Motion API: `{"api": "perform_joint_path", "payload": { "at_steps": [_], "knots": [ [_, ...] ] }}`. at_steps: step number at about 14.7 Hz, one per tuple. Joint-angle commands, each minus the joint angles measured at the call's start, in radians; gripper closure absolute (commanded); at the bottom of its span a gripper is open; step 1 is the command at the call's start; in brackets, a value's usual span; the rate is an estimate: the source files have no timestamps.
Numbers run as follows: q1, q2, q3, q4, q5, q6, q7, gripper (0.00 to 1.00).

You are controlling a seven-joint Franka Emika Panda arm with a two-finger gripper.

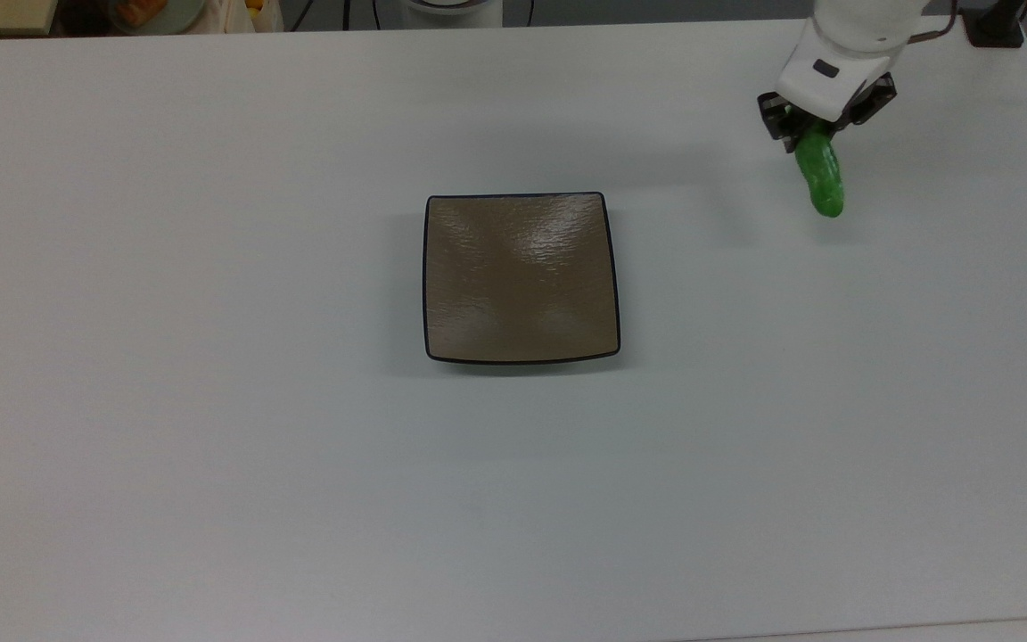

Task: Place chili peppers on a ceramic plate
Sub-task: 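Lift the chili pepper and carry it over the ceramic plate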

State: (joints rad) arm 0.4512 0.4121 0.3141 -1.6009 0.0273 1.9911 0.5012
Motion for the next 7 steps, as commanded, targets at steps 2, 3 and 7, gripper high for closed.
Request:
{"api": "perform_joint_path", "payload": {
  "at_steps": [2,3,7],
  "knots": [
    [-0.078,-0.042,-0.007,-0.014,-0.111,-0.02,-0.108,0.83],
    [-0.103,-0.052,-0.007,-0.014,-0.128,-0.02,-0.128,0.83],
    [-0.147,-0.073,-0.068,-0.013,-0.179,-0.008,-0.226,0.83]
  ]
}}
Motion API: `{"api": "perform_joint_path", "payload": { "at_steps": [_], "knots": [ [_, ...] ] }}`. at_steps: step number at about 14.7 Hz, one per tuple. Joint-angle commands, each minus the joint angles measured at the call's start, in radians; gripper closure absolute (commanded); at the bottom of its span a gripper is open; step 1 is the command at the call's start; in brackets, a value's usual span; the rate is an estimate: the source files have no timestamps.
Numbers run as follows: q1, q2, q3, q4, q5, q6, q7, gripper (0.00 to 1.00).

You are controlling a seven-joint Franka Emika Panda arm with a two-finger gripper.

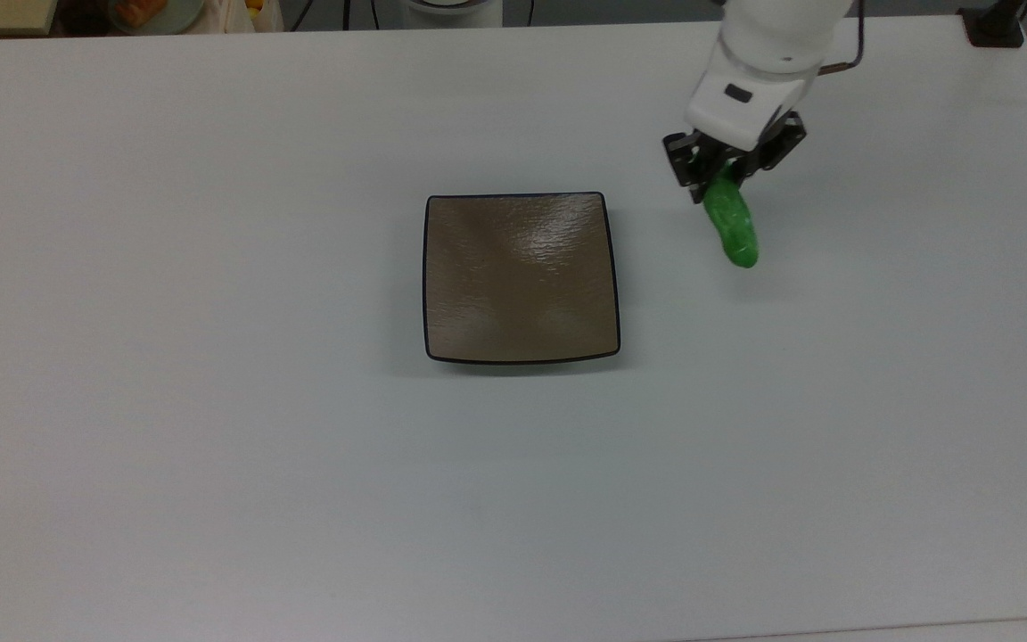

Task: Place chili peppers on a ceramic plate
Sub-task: 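Lift the chili pepper and carry it over the ceramic plate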

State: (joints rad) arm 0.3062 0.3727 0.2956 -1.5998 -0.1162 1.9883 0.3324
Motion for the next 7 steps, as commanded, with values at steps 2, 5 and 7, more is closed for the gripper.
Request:
{"api": "perform_joint_path", "payload": {
  "at_steps": [2,5,7],
  "knots": [
    [-0.019,-0.032,-0.081,-0.015,-0.051,0.009,-0.09,0.79],
    [-0.059,-0.032,-0.113,-0.015,-0.075,0.014,-0.137,0.79],
    [-0.068,-0.032,-0.139,-0.017,-0.076,0.014,-0.173,0.79]
  ]
}}
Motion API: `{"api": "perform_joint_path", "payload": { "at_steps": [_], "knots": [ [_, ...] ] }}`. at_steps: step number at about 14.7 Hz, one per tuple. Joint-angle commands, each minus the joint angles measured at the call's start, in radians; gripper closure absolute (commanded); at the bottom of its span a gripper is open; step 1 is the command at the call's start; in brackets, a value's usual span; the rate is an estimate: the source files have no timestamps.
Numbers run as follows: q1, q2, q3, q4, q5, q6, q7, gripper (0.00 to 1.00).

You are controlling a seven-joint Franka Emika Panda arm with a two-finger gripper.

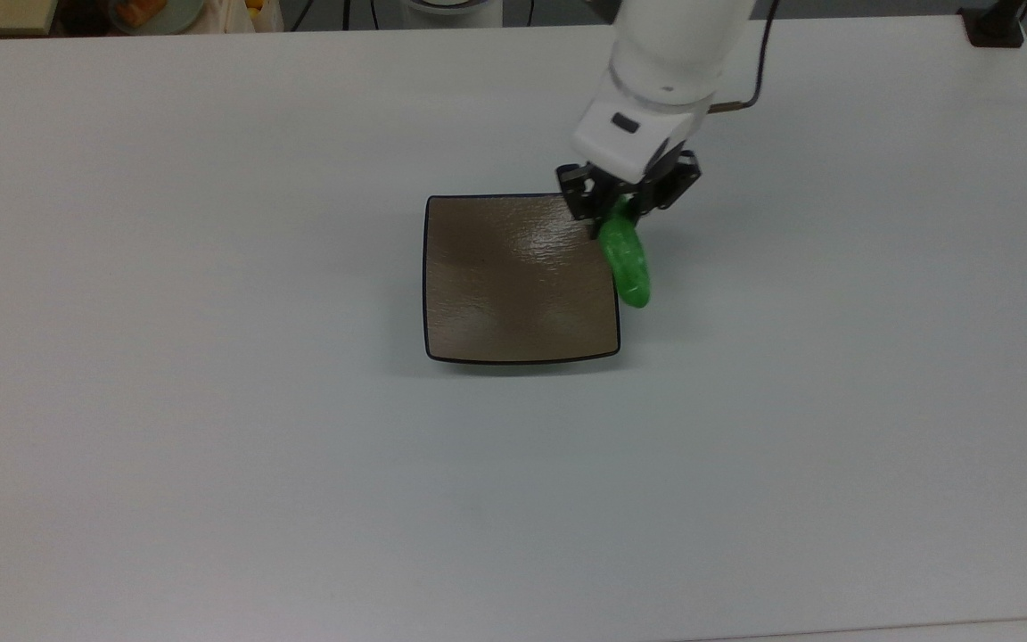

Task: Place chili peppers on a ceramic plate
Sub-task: 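Lift the chili pepper and carry it over the ceramic plate, then lower the chili pepper onto the plate and open the gripper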

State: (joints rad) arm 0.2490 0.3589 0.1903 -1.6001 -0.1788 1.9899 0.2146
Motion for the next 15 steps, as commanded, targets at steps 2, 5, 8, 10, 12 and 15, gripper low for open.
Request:
{"api": "perform_joint_path", "payload": {
  "at_steps": [2,5,8,10,12,15],
  "knots": [
    [-0.02,-0.014,-0.048,-0.017,-0.013,0.013,-0.073,0.74],
    [-0.025,-0.011,-0.052,-0.017,-0.022,0.012,-0.066,0.17],
    [-0.025,-0.011,-0.052,-0.018,-0.039,0.012,-0.06,0.0],
    [-0.031,-0.011,-0.052,-0.018,-0.039,0.012,-0.06,0.0],
    [-0.037,-0.012,-0.052,-0.017,-0.039,0.012,-0.058,0.0],
    [-0.04,-0.018,-0.073,-0.009,-0.033,0.009,-0.049,0.0]
  ]
}}
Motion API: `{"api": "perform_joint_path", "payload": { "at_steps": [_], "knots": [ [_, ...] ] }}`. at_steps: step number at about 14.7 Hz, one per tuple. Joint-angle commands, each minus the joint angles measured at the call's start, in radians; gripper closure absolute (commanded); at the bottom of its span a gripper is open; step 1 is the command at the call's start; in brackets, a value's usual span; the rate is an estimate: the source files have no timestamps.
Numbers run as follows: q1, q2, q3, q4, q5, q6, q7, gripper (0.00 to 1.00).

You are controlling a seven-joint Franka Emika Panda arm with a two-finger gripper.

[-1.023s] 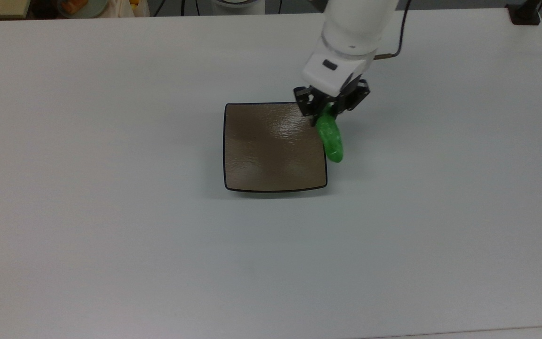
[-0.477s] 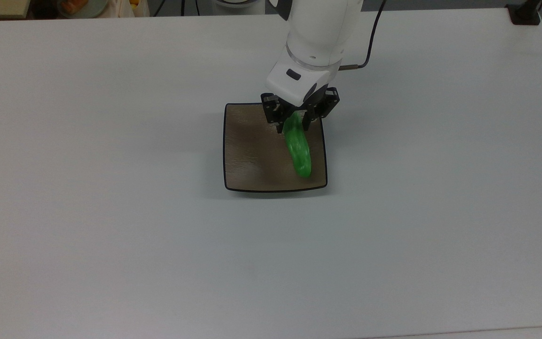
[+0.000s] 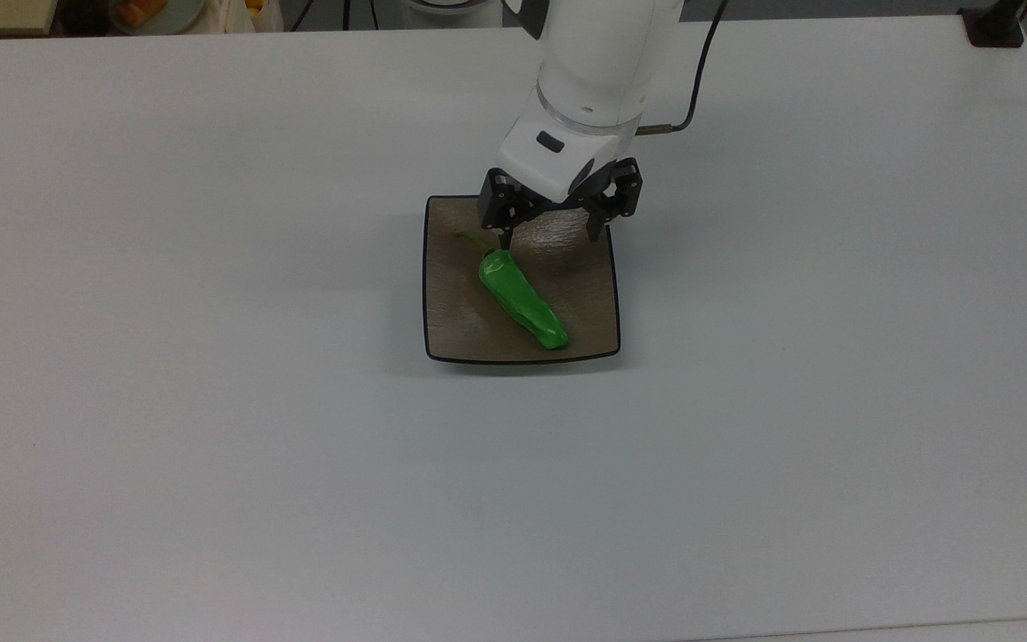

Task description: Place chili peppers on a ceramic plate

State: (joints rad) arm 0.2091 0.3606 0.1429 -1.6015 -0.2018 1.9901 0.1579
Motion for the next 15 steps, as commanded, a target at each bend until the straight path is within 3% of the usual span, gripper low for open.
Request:
{"api": "perform_joint_path", "payload": {
  "at_steps": [1,9,15],
  "knots": [
    [0.0,-0.023,-0.04,0.005,-0.007,-0.002,0.012,0.0],
    [-0.05,-0.126,-0.075,-0.024,0.093,-0.043,0.106,0.0],
    [-0.059,-0.301,-0.114,-0.199,0.133,-0.06,0.057,0.0]
  ]
}}
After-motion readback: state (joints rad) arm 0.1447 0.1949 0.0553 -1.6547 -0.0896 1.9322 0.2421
